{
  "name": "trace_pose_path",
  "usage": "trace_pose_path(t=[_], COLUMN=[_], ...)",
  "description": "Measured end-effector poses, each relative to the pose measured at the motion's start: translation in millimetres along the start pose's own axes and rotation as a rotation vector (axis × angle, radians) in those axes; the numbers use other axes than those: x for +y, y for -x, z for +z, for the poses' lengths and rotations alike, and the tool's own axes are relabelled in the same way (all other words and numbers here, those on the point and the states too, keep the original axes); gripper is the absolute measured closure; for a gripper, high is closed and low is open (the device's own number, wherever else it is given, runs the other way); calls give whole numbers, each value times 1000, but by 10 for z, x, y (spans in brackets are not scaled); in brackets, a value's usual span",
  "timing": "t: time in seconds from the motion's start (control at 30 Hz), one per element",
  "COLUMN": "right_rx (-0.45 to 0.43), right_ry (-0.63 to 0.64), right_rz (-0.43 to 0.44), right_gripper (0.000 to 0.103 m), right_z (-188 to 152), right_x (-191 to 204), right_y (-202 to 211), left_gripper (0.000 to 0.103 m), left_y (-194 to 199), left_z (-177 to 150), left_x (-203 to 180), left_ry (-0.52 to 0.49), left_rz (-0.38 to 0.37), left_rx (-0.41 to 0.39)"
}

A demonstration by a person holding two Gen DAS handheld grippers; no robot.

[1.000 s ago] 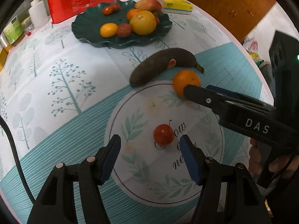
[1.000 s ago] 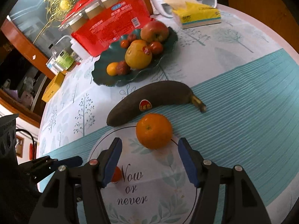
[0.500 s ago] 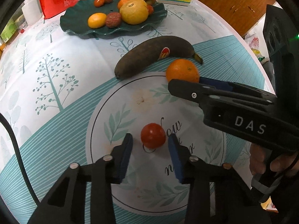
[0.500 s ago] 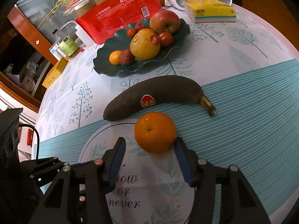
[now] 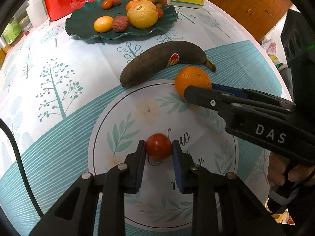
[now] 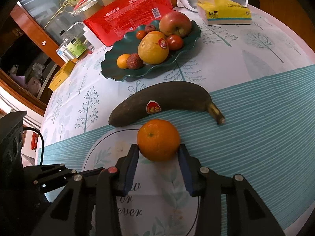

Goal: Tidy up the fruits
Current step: 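Grasp the last red tomato with the left tool while the right tool grasps the last orange, then carry the tomato with the left tool while the right tool carries the orange to the green plate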

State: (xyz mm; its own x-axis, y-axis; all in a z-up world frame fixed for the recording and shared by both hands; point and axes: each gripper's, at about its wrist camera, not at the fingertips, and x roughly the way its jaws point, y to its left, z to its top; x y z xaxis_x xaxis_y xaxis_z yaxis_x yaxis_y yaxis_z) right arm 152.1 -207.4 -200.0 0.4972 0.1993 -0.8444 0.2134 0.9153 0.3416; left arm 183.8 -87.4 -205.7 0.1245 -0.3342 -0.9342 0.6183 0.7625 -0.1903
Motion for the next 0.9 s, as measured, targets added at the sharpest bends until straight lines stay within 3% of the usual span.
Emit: trace_pose_path(t=[0.47, 0.9], right_rx=[2, -22], right_ry=[76, 194], right_rz=[58, 131], right_gripper=[64, 64], right_z=[105, 464], right_x=[-13, 64], right_y=[112, 258], left_gripper=[78, 78], left_y=[328, 663], left_z=[103, 590], left_x=[212, 664], left_ry=[114, 244], left_rz=[54, 214], left_rx=[-80, -225])
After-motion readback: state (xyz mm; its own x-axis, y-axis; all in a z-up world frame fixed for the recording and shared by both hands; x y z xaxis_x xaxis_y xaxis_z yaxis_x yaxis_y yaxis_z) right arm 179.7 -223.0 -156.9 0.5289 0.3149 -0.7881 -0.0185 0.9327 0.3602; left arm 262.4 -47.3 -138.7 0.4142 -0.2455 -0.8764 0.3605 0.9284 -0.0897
